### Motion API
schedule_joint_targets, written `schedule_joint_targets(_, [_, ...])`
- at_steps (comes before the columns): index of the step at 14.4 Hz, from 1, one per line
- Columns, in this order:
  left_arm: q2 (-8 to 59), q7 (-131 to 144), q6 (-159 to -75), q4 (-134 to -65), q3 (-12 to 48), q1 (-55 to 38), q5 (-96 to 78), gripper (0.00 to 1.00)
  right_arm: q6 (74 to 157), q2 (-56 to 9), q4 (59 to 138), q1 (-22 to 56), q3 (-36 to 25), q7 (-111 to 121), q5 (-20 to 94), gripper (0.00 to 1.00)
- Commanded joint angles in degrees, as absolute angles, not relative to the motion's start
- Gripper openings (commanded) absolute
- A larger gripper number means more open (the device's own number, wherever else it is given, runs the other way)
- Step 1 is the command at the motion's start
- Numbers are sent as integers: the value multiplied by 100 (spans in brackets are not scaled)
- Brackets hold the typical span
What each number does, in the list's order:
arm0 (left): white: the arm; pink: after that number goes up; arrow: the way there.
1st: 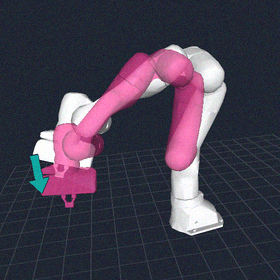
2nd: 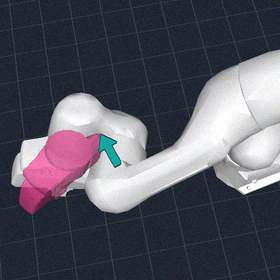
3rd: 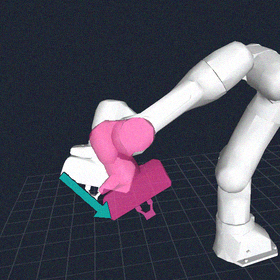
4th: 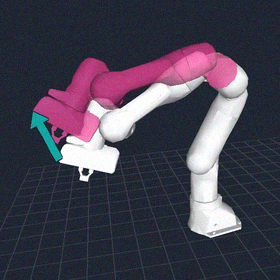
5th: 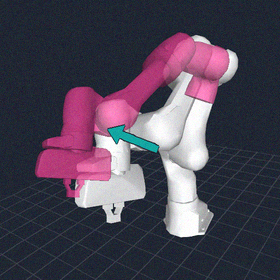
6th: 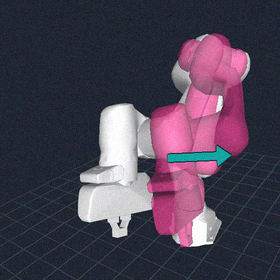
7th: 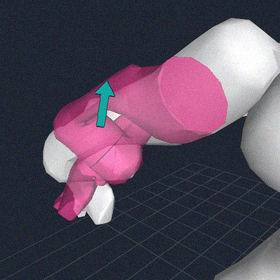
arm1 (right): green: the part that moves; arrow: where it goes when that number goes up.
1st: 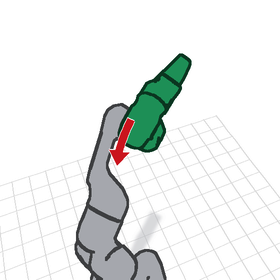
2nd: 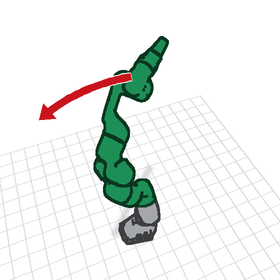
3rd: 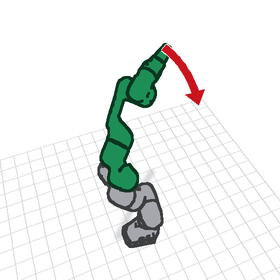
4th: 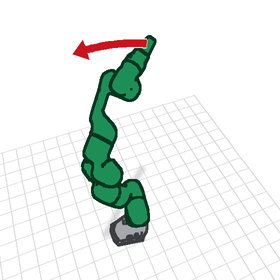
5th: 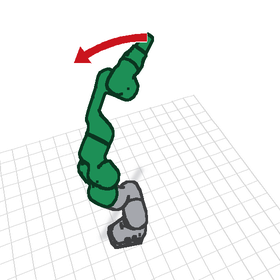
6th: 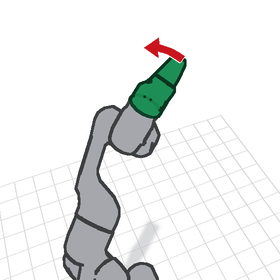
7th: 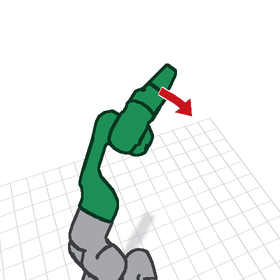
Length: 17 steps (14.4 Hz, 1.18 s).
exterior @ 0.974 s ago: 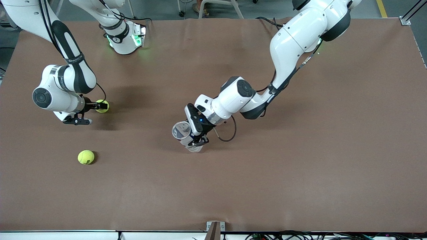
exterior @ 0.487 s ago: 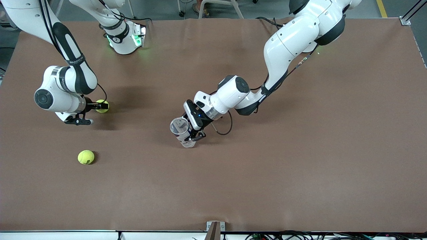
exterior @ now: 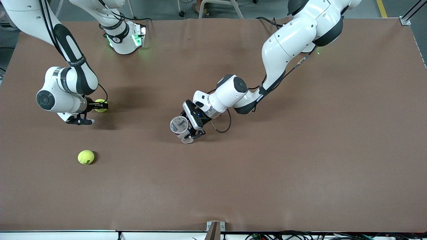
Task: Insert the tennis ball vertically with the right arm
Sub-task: 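Lift the can upright with the left gripper toward the table middle, then grasp the yellow ball with the right gripper and carry it to the can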
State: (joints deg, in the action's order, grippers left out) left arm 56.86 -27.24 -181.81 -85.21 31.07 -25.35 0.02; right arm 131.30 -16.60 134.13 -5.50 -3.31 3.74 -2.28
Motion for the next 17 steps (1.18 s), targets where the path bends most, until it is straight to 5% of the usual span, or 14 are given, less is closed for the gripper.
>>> schedule_joint_targets(1, [5731, -2760, -18237, -8517, 3138, -2566, -123, 75, 13166, -1644, 13483, -668, -246, 369, -299, 55])
schedule_joint_targets(4, [5730, -2769, -18237, -8517, 3138, -2566, -123, 78, 12877, -1600, 13343, -642, -237, 334, -290, 40])
schedule_joint_targets(11, [5722, -2777, -18237, -8508, 3138, -2566, -114, 78, 10515, -1406, 11114, -326, -211, 316, 25, 37])
schedule_joint_targets(17, [5722, -2777, -18237, -8508, 3138, -2566, -114, 78, 10177, -1415, 10205, 315, -211, 325, 1849, 35])
